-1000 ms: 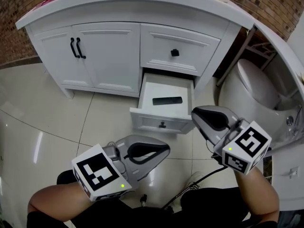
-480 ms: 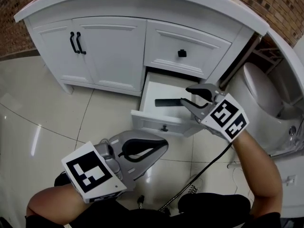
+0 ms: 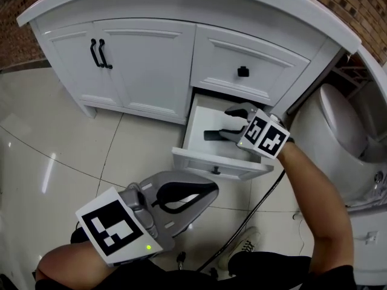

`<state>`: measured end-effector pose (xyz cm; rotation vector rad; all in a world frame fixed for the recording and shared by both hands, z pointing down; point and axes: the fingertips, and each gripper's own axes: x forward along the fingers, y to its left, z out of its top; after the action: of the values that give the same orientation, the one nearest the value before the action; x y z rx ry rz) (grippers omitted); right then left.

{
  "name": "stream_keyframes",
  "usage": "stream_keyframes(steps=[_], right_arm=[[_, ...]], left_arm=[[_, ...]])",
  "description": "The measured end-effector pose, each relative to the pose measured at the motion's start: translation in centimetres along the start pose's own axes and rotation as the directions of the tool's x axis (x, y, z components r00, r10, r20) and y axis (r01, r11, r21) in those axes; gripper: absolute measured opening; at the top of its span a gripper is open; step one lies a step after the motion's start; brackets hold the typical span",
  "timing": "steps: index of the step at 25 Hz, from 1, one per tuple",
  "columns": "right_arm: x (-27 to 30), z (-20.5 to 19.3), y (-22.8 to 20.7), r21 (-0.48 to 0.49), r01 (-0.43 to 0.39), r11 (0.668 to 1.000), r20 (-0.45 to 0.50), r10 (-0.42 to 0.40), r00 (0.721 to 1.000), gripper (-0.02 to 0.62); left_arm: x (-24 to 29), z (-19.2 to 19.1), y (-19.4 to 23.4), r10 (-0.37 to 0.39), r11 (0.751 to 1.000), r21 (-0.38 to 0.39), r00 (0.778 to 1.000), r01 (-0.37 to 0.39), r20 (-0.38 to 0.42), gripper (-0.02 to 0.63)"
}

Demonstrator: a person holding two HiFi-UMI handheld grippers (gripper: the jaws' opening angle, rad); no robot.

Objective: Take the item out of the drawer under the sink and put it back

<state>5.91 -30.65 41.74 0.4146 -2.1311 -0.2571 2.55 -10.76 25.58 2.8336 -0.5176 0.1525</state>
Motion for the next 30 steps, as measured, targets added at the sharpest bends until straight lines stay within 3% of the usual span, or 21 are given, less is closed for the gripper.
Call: stream_keyframes(steps=[6,13,22,26,30], right_arm=[[4.6,-3.7,1.9,-0.085,-0.122,0.989,-0.176,0.106,0.979,0.252],[7.8,-6.6,3.6,-0.077,-0.233,0.969,-0.276,0.204,0.939,0.253],[8.6,-7.3,3.1,0.036,-0.292,0.956,-0.284,0.290,0.914,0.253],[8.5,-8.9,2.9,0.163,-0.300,0.940,-0.309,0.338,0.889,0.252],[8.5,-9.2,2.8,0.249,-0.297,0.922,-0.274,0.361,0.891,0.250]], left_arm=[[0.0,0.0,0.9,0.002,1.000,-0.009,1.000,-0.002,-0.005,0.006],[0.4,-0.2,1.2,-0.005,1.000,-0.009,1.000,0.005,-0.010,0.006],[1.1,-0.3,1.7,-0.012,1.000,-0.017,1.000,0.012,-0.023,0.006],[1.2,-0.3,1.6,-0.017,1.000,-0.019,1.000,0.016,-0.024,0.006],[1.0,-0.3,1.7,-0.013,1.000,-0.020,1.000,0.012,-0.024,0.006]])
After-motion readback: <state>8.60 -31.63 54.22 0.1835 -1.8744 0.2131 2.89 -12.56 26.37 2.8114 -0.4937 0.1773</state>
